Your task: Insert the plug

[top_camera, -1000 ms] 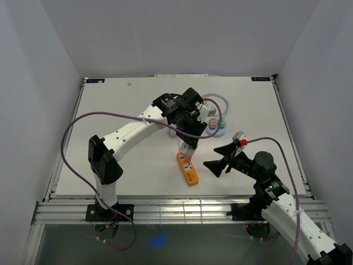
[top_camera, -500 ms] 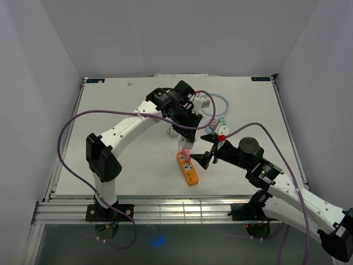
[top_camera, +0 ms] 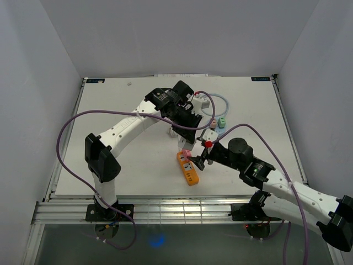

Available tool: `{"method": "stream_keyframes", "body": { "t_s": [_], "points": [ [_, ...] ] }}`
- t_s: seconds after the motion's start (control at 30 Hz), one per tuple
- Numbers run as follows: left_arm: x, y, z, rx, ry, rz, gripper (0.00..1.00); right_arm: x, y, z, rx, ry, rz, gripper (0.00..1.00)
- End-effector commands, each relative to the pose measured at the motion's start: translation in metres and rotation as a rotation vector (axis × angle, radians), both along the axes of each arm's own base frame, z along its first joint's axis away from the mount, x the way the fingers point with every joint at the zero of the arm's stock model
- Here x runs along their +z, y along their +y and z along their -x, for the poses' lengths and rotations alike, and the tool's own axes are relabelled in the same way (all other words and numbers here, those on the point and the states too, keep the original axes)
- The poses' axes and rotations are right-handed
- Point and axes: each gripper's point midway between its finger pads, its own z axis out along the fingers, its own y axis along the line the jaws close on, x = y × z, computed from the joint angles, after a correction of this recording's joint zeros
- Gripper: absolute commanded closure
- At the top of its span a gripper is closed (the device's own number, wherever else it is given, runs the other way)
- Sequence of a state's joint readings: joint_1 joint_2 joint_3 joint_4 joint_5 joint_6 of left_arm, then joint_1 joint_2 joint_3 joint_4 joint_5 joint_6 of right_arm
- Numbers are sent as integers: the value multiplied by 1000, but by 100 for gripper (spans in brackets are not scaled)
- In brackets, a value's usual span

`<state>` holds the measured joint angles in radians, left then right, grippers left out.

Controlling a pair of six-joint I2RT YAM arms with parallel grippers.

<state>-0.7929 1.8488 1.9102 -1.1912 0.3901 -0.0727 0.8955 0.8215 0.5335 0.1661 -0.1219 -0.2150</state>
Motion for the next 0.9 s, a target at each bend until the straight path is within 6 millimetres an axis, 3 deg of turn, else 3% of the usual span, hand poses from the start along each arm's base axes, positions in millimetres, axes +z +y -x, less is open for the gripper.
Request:
{"method": "stream_keyframes", "body": {
  "t_s": [0.0,0.43,0.77,0.87],
  "points": [
    [32,0,8,-36,-40,100,100,29,5,-13,-36,-88,-35,9],
    [36,-6,22,-92,9,157,100,29,12,-23,-73,-121,-31,0],
    [49,-13,24,-112,11,216,96,28,10,-29,-114,-94,-28,40],
    [52,-14,26,-112,12,222,91,28,8,-29,-123,-94,-31,44]
  ]
}}
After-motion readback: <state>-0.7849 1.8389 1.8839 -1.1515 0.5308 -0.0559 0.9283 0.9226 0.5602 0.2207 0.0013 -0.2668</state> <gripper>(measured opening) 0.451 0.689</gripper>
